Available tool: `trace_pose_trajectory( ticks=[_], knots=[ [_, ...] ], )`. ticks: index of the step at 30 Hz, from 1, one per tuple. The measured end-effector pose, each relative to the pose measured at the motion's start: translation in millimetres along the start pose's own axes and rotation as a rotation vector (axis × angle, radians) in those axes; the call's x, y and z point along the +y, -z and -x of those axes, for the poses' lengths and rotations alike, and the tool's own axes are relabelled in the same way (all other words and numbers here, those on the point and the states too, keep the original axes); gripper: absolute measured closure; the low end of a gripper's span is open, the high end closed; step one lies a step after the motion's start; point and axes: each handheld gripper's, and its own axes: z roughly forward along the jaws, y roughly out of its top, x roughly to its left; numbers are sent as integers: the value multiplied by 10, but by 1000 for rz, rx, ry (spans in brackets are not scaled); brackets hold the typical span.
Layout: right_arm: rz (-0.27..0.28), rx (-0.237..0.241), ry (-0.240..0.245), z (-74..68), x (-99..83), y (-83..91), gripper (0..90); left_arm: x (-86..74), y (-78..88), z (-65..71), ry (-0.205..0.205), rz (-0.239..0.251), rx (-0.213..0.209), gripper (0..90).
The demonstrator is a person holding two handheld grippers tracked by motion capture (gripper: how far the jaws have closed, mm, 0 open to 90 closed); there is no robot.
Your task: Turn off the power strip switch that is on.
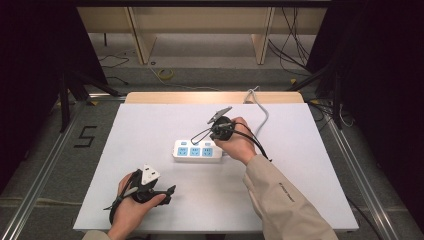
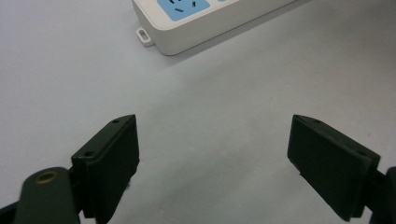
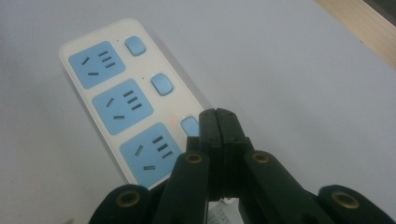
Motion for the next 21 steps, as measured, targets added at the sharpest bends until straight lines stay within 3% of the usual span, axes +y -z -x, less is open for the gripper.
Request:
trace_pose_trajectory(
  ticks=[21],
  knots=[
    [-14,9,-10,-10,77,-65,900,1,-3,2,5,3,0,164]
  ],
)
